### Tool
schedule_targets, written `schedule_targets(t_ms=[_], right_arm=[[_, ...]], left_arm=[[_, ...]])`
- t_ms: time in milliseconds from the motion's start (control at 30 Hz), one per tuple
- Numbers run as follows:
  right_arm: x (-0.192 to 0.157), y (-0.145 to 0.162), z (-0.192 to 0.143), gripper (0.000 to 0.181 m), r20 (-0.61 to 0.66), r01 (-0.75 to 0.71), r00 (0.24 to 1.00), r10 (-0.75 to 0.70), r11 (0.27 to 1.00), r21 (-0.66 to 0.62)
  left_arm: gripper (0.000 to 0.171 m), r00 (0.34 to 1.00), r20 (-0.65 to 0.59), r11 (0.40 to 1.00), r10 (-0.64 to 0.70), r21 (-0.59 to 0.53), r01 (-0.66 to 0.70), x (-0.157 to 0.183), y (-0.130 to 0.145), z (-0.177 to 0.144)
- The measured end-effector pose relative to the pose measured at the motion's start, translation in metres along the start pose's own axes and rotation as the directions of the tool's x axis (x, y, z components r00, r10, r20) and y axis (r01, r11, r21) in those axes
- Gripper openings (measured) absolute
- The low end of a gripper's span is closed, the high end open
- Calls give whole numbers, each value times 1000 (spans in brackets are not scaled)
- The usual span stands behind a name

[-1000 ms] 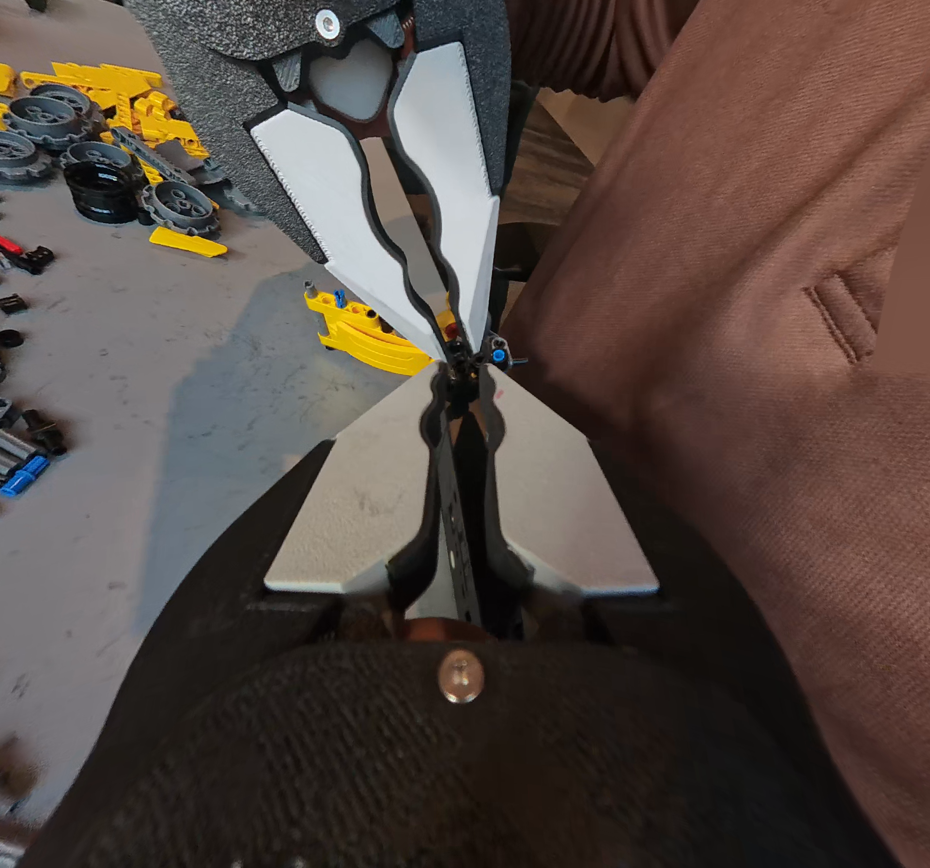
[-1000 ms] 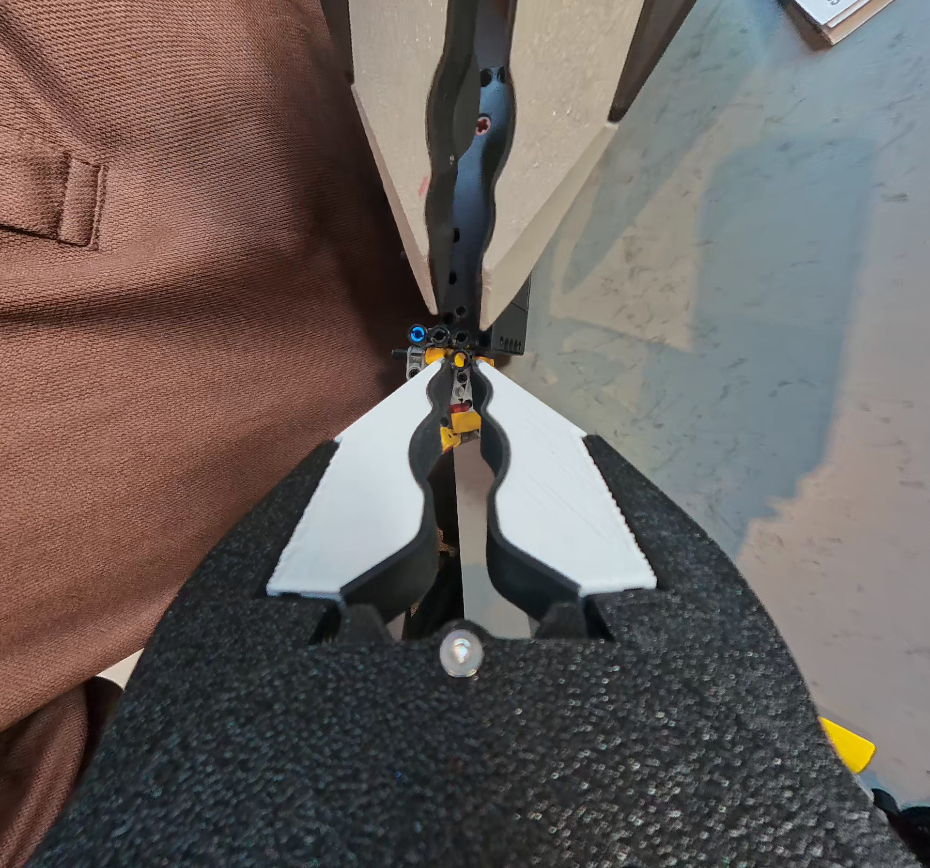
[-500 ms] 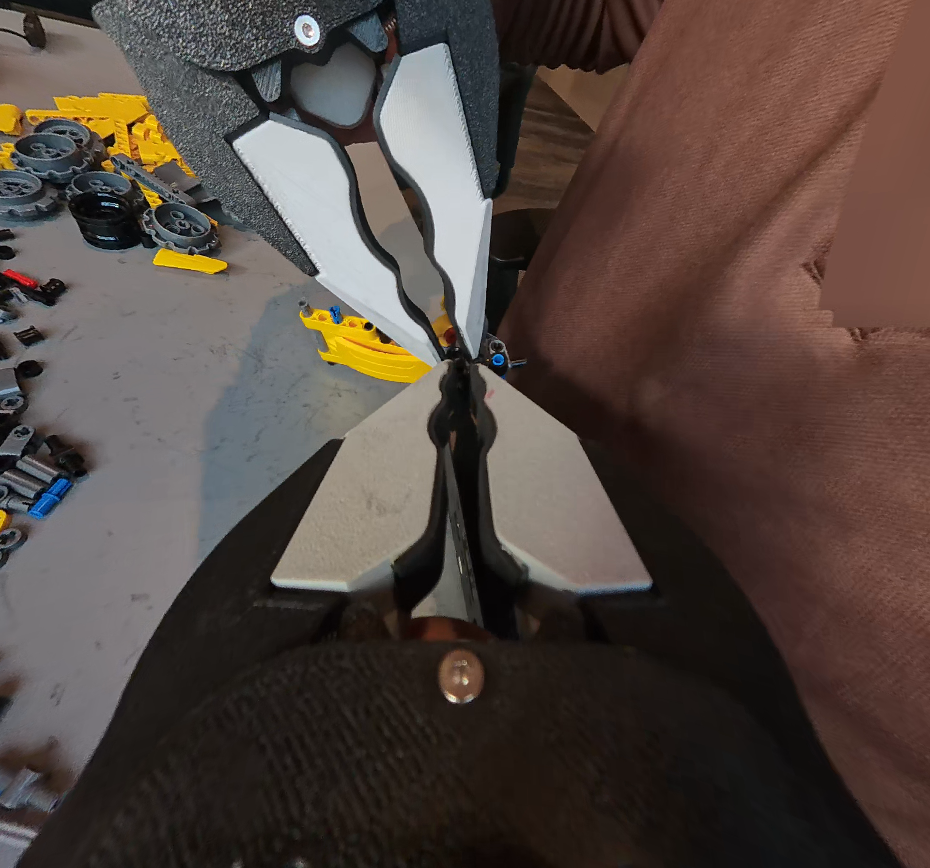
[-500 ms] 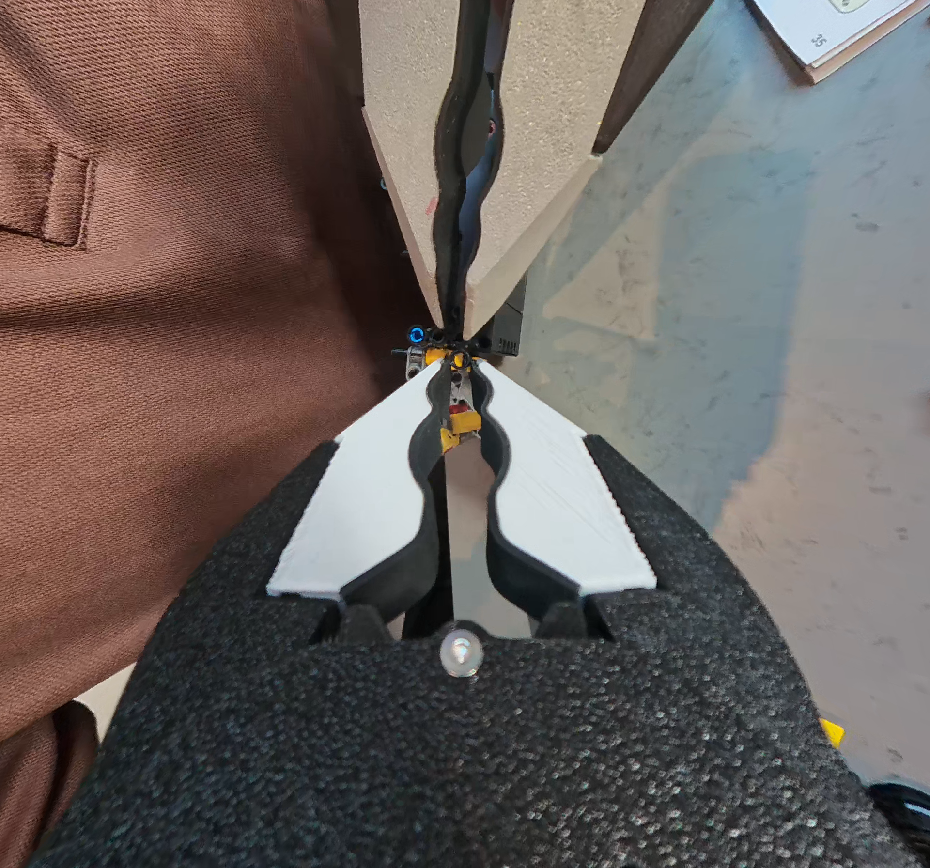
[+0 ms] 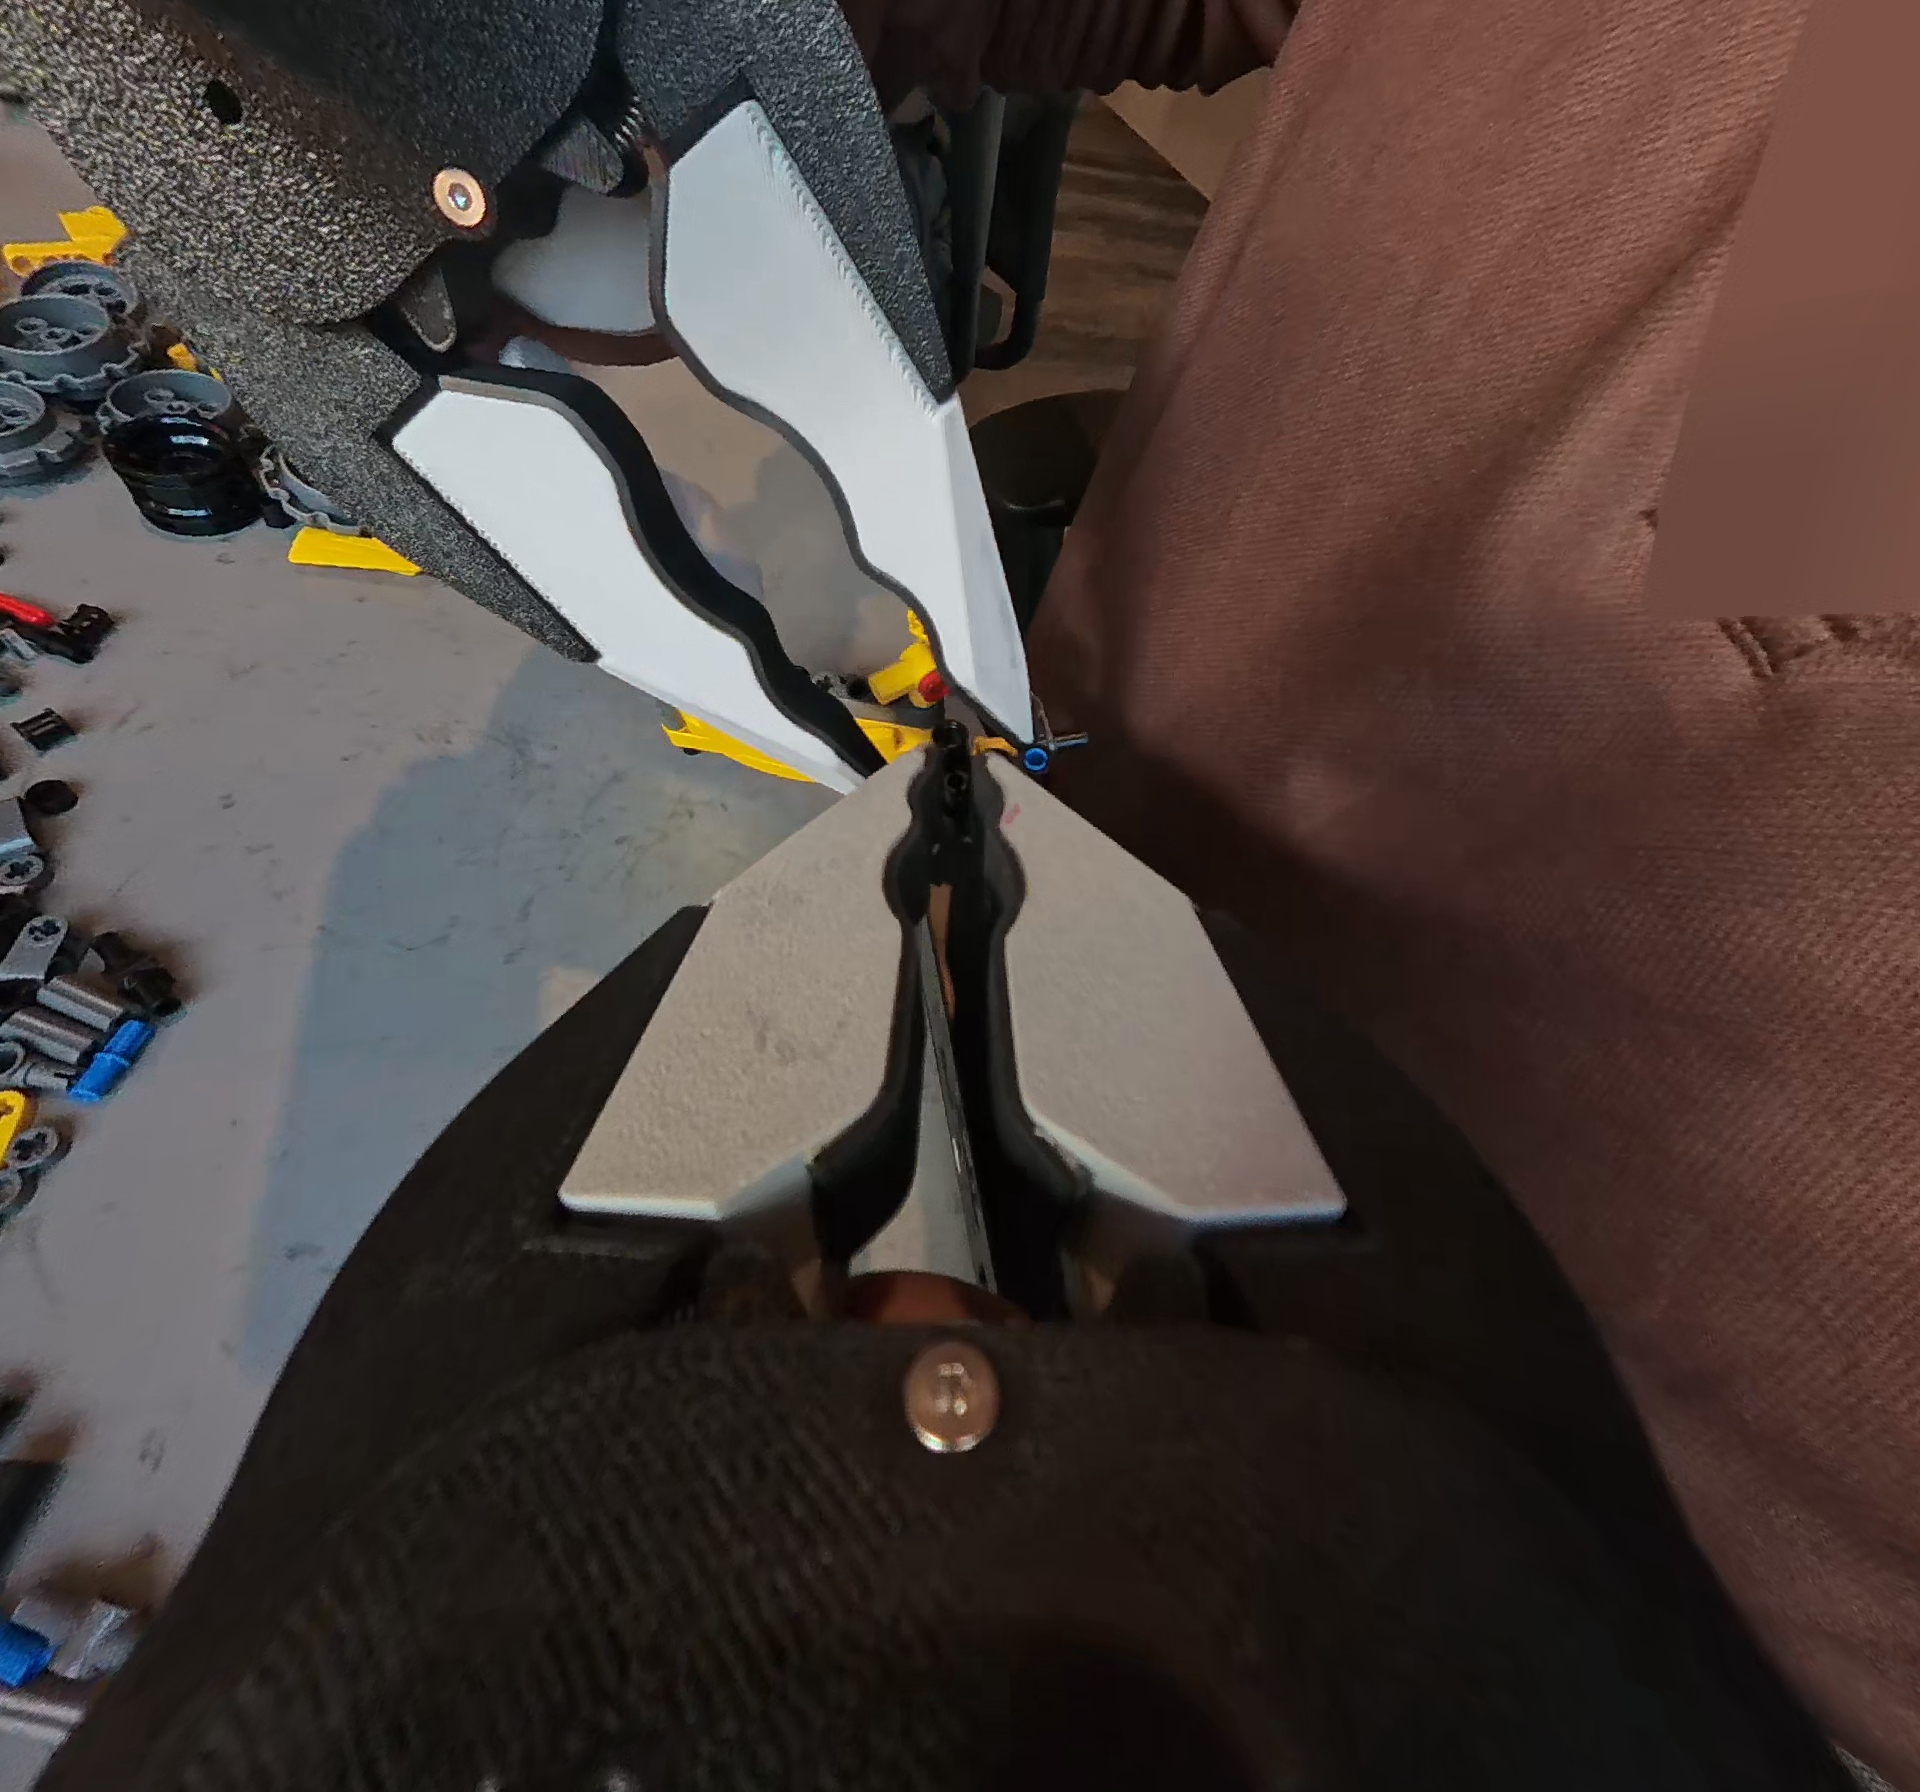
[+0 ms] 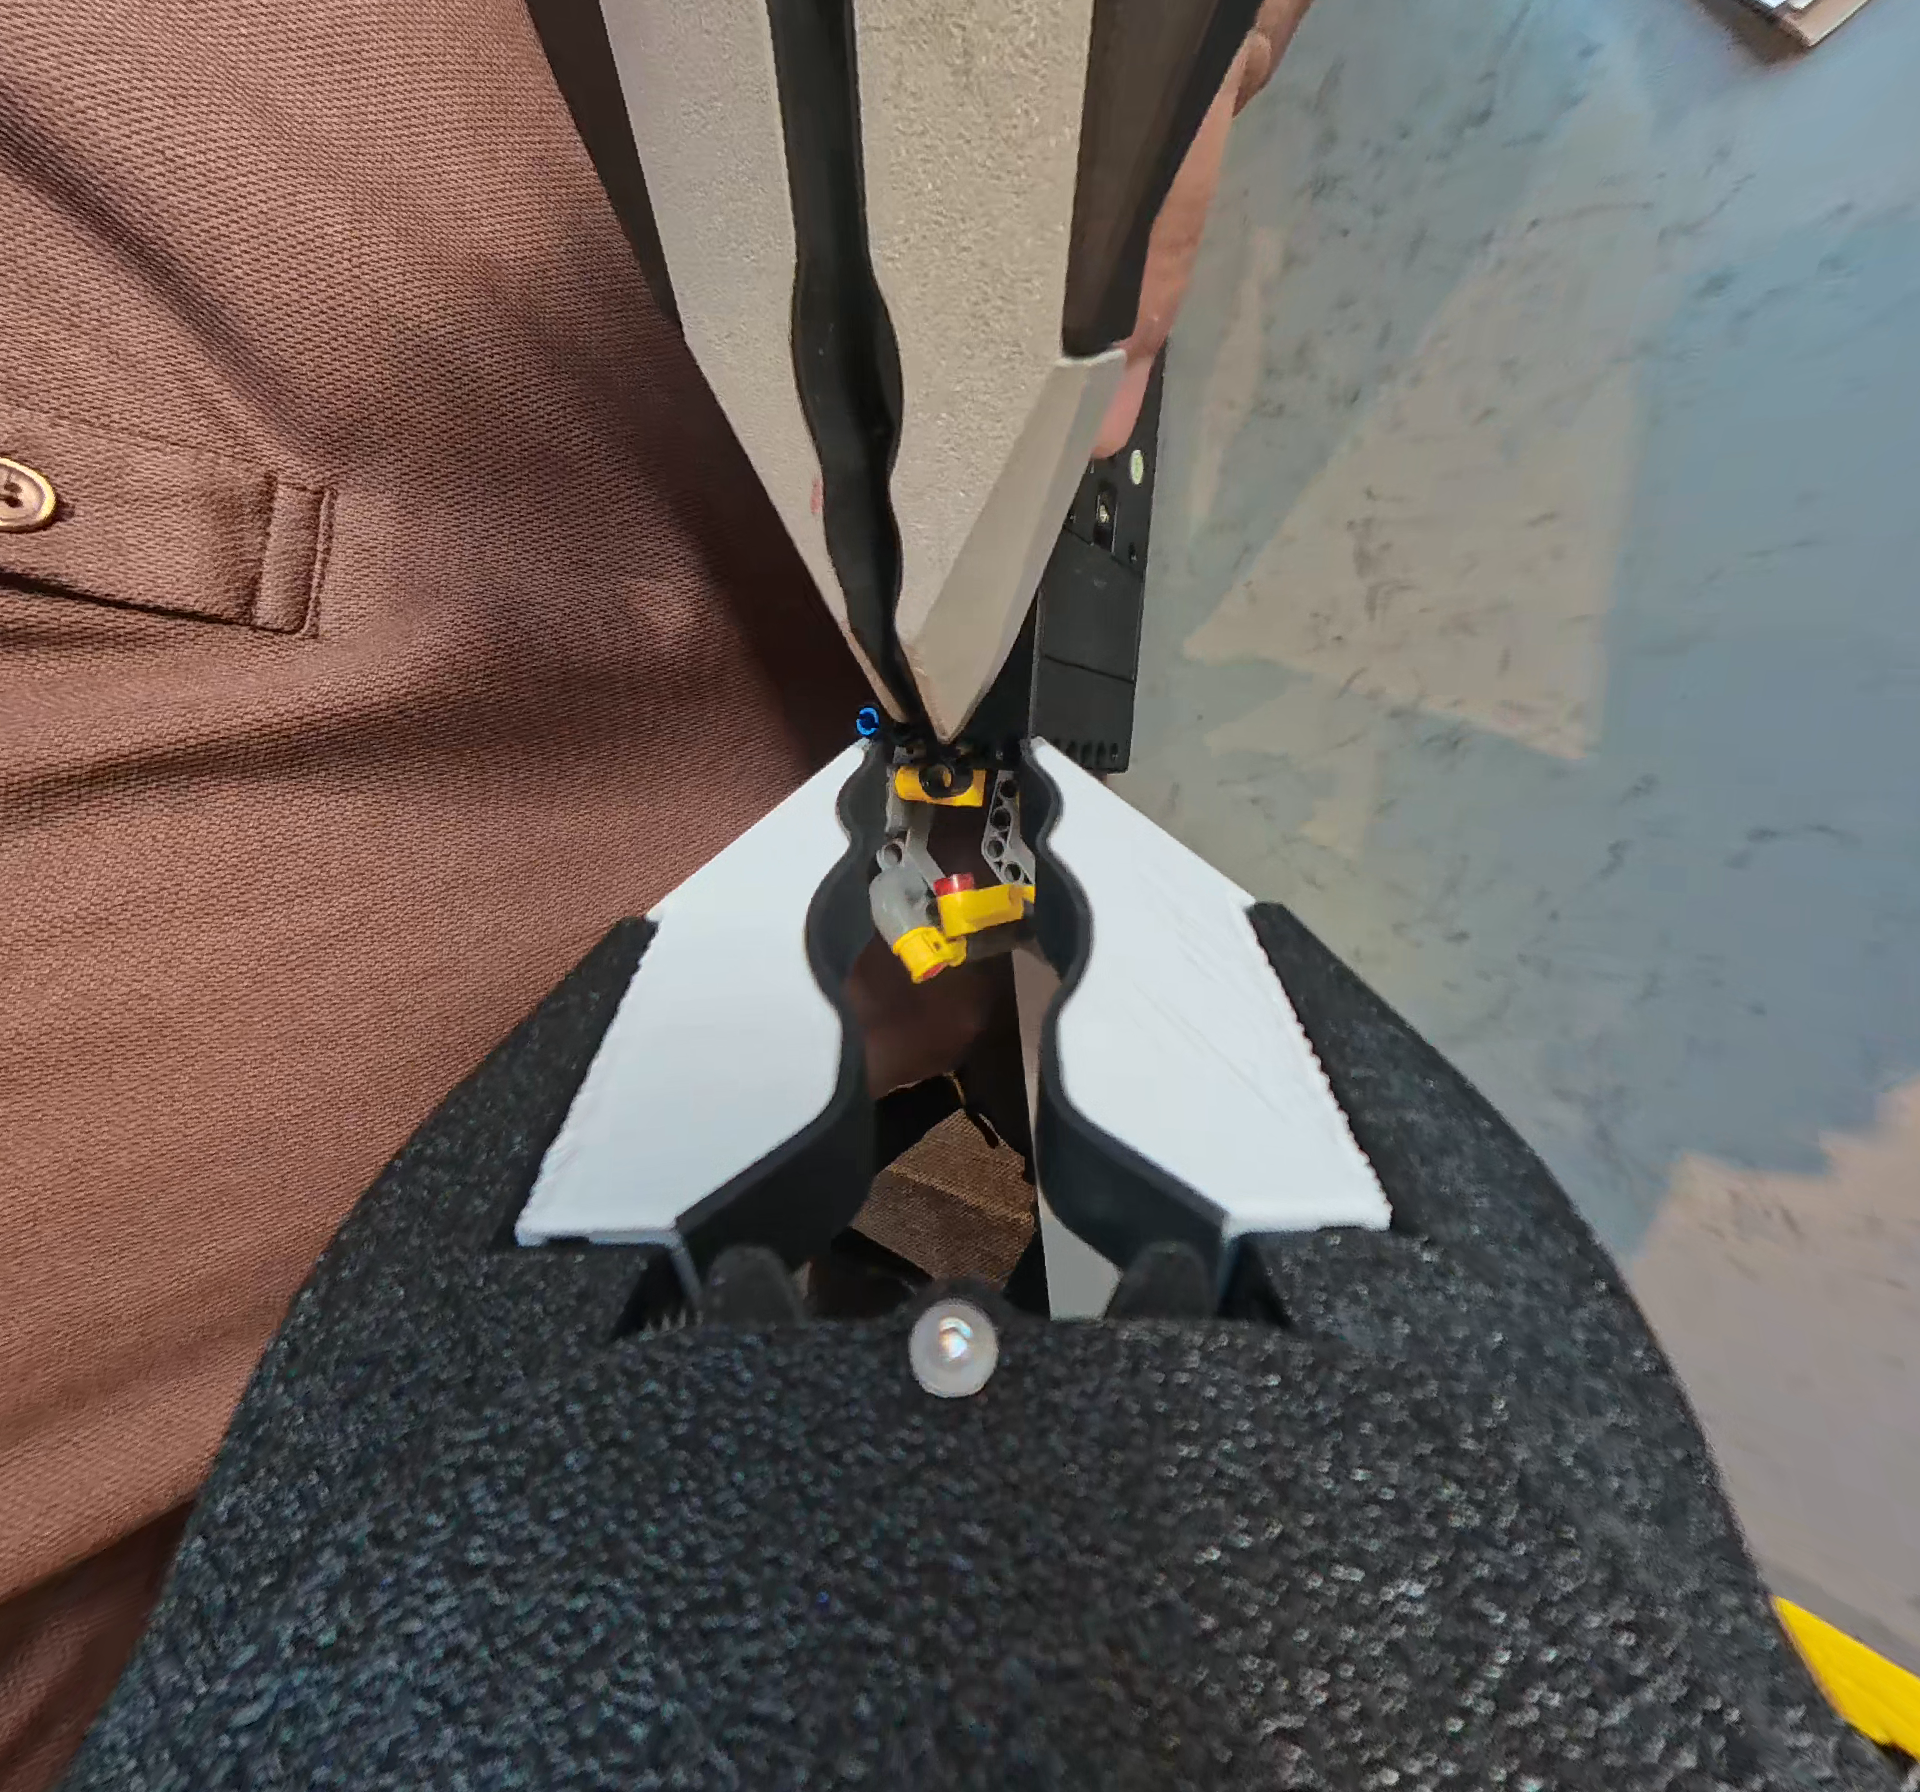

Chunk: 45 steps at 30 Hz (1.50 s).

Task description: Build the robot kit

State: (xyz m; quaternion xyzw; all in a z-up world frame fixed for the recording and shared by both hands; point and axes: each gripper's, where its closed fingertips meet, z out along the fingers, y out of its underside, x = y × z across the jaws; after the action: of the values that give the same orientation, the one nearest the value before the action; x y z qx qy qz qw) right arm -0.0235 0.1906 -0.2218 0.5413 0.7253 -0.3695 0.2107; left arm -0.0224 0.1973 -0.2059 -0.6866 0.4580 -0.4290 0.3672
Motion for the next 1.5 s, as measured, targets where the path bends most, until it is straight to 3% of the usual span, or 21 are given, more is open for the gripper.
schedule_targets(t_ms=[667,1500], right_arm=[[2,-3,-8,33,25,-51,998,50,998,23],[-2,9,8,33,126,-134,981,148,985,-113]], left_arm=[[1,999,10,999,-30,42,30,0,0,3],[1,999,-19,998,-29,47,30,7,2,7]])
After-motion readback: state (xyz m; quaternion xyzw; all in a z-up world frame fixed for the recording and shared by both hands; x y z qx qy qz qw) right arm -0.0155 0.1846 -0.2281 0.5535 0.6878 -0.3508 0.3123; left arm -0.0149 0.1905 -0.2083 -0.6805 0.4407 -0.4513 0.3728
